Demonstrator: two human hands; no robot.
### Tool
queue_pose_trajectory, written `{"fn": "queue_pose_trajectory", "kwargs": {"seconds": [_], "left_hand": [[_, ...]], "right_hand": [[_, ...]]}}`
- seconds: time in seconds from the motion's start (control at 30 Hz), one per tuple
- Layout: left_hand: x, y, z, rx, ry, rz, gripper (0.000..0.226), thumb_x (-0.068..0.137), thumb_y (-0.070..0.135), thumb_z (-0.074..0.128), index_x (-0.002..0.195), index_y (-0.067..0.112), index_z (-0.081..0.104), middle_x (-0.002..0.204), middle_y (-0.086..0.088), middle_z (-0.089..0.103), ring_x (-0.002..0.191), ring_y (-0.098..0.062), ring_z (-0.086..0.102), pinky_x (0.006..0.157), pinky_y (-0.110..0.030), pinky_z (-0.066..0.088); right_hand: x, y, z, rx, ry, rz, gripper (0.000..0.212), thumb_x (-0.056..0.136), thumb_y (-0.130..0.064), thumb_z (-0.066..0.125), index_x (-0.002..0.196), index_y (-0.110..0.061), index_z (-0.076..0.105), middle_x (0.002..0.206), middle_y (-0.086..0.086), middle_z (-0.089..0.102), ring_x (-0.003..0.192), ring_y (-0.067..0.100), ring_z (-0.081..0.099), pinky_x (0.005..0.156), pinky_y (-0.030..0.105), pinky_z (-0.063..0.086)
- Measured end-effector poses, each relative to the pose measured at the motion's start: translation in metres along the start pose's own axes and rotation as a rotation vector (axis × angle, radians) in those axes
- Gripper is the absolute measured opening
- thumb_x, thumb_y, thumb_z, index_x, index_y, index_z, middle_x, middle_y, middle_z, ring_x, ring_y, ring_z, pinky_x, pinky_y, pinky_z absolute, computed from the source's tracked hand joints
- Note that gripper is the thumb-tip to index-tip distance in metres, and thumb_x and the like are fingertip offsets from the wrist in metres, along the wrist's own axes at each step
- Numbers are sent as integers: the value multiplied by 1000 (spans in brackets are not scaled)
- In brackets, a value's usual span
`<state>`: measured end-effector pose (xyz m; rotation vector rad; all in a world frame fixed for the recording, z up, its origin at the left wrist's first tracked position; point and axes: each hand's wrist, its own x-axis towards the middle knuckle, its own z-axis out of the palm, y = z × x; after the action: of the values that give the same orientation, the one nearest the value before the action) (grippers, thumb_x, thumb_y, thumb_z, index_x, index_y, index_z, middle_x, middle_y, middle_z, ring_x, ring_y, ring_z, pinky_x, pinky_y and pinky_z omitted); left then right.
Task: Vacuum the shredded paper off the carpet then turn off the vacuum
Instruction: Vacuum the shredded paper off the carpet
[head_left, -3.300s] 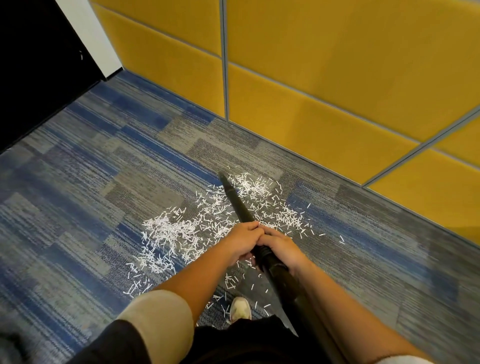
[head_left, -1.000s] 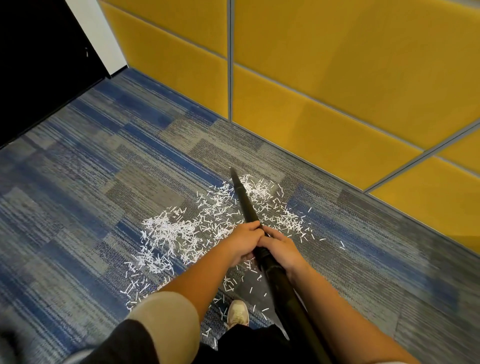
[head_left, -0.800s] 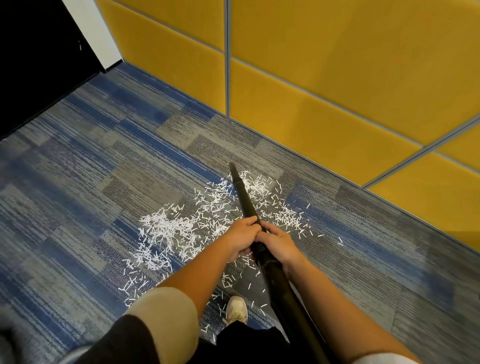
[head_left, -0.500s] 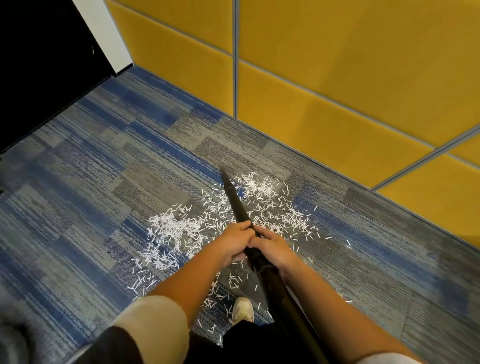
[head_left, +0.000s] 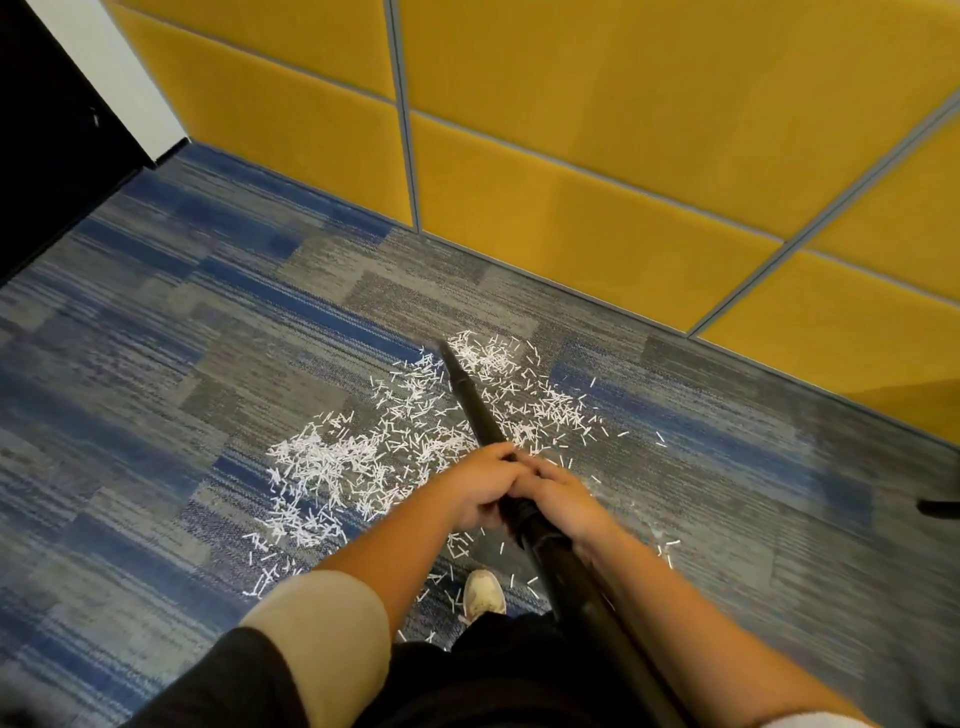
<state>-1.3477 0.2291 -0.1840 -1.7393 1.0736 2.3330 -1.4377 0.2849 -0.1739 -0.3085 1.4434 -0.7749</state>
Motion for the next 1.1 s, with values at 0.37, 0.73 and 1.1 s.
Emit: {"fn": "queue_pose_trajectory", "kwargs": {"seconds": [0.37,0.73,1.1], "left_hand": [[-8,-12,30,106,-25,21,61,93,2,46,147,22,29,99,-5,55,83,-24,59,67,-37,56],[-11,-3,23,33,39,11,61,92,0,48,147,21,30,115,-7,51,78,-22,59,59,-37,55],[9,11,36,-25,11,13,64,89,-2,47,147,21,30,102,-3,54,93,-26,56,91,-48,49]], "right_hand": [[-11,30,-19,25,132,14,38,82,5,52,119,-1,52,72,20,57,37,19,54,35,22,43],[3,23,-21,-11,76,21,22,76,-2,61,97,-7,56,79,19,58,47,21,55,39,23,45],[12,9,-44,16,76,23,33,80,3,59,110,-7,52,72,18,58,36,22,56,36,23,44]]}}
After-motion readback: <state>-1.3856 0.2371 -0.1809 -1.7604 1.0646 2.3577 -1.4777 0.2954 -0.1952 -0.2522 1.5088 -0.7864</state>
